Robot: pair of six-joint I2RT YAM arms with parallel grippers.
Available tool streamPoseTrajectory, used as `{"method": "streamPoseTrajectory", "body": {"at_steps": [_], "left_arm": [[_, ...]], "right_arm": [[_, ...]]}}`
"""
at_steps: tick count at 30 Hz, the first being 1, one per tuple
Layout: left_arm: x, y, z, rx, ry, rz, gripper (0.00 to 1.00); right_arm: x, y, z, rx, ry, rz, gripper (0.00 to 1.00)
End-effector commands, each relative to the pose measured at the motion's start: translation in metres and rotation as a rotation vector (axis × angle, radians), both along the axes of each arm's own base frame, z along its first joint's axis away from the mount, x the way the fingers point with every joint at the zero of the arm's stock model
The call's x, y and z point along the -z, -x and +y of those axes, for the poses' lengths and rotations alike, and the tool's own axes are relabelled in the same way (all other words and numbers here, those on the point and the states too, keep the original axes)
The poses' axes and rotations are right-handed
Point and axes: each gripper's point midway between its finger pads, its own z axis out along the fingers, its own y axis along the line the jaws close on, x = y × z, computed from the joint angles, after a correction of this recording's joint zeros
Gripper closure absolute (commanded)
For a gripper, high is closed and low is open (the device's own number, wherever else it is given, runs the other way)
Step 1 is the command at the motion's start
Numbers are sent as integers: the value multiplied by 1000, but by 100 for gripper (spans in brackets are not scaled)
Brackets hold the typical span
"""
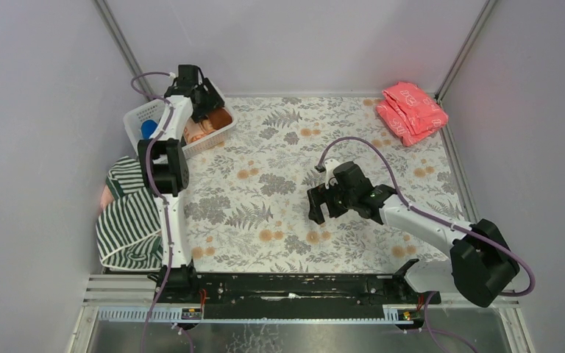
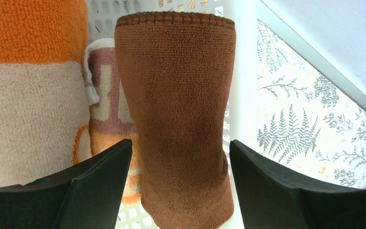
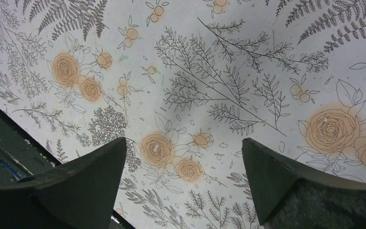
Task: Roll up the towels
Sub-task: Place the towel in the bin, then pick up the towel at the corner of the board.
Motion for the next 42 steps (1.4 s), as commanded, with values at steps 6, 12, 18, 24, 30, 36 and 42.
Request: {"method": "streamPoseTrajectory", "body": {"at_steps": [6,12,18,24,30,36,42], "left_arm": [[-79,19,3,-11,-12,-121,19],[-112,85,11,-58,-83,-123,18],[-98,180,36,-157,-220,-8,14],[-66,264,91,-292,-404,147,8],[-44,287,136,-438,-487,258,6],[-29,277,171,-513,-552,344,5],[9,271,171,-457,-516,434,8]], "right_arm": [[-34,-11,-6,46,-26,-98,2],[-50,-14,-15,89,-24,-150,1],[-64,-9,-26,117,-38,-201,0],[-74,-5,-30,136,-77,-232,1],[-76,-2,-40,172,-87,-267,1],[-78,-1,-44,187,-89,-277,1],[-75,-3,-45,197,-70,-272,1]]}}
